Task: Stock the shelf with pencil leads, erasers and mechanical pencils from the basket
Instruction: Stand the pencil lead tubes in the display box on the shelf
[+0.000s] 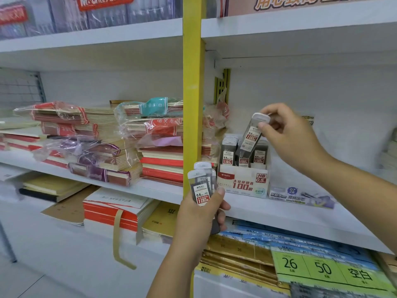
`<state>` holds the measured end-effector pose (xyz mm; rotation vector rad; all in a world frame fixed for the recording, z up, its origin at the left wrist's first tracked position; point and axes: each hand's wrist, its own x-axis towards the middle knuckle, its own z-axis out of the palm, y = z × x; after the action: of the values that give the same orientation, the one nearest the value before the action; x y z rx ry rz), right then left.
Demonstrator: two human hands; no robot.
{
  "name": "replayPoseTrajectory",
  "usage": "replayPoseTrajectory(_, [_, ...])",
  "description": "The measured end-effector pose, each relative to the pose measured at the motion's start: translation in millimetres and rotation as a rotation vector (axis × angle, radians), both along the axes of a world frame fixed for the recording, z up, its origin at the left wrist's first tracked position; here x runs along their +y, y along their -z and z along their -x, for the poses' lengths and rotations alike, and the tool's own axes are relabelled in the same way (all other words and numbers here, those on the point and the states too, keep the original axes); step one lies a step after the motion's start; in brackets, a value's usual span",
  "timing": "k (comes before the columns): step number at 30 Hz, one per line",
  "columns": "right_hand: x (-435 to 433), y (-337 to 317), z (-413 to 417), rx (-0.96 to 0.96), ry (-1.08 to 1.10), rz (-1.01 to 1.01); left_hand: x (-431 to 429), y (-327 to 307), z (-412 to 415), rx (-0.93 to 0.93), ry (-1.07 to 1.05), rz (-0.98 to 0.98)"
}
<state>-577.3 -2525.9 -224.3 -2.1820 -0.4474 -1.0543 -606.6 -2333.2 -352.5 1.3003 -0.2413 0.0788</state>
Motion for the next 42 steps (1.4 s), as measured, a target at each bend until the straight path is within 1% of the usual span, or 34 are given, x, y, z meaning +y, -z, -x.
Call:
replayPoseTrajectory(4, [-1, 16, -19, 0.104, 0.101, 0.186, 1, 2, -2, 0.006, 0.0, 0.0])
replayPoseTrajectory(6, [-3, 20, -27, 0.113, 0.212, 0.295, 2, 2, -3, 0.006, 0.0, 0.0])
replayPoseTrajectory(8, [-5, 22, -32, 0.1, 0.285, 0.362, 3, 2, -4, 0.008, -0.007, -0.012])
replayPoseTrajectory(14, [-5, 26, -38, 0.066, 0.309, 0.379, 7, 2, -4, 0.0, -0.012, -0.022])
replayPoseTrajectory(17, [-2, 23, -36, 0.093, 0.352, 0.389, 8, 0, -1, -0.01, 0.016, -0.037])
replayPoseTrajectory(19, [2, 22, -29, 0.076, 0.36, 0.395, 9, -2, 2, -0.007, 0.056, -0.039])
replayPoseTrajectory(21, [8, 24, -14, 0.016, 0.291, 0.341, 11, -3, 4, -0.008, 0.113, -0.035])
replayPoseTrajectory(23, [15, 30, 7, 0.042, 0.097, 0.214, 12, -3, 6, -0.006, 0.174, -0.029])
replayPoseTrajectory(25, [23, 37, 27, 0.21, -0.124, 0.081, 12, -4, 9, 0.002, 0.236, -0.031])
replayPoseTrajectory(27, [29, 43, 39, 0.439, -0.295, 0.01, 10, -4, 12, 0.011, 0.288, -0.048])
replayPoseTrajectory(28, [30, 45, 42, 0.522, -0.362, -0.014, 9, -4, 14, 0.012, 0.314, -0.052])
replayPoseTrajectory(30, [30, 48, 44, 0.582, -0.417, -0.057, 7, -3, 15, 0.005, 0.355, -0.054])
replayPoseTrajectory(32, [27, 49, 44, 0.574, -0.38, -0.128, 4, -2, 15, 0.006, 0.368, -0.039])
replayPoseTrajectory(35, [17, 46, 42, 0.495, -0.252, -0.239, 4, 2, 12, 0.03, 0.341, -0.011])
replayPoseTrajectory(38, [2, 30, 35, 0.325, -0.141, -0.318, 7, 5, 8, 0.049, 0.248, -0.053])
replayPoseTrajectory(40, [-5, 17, 31, 0.188, -0.134, -0.318, 9, 5, 6, 0.054, 0.21, -0.061])
replayPoseTrajectory(42, [-6, 7, 25, 0.1, -0.137, -0.284, 8, 5, 5, 0.031, 0.177, -0.083])
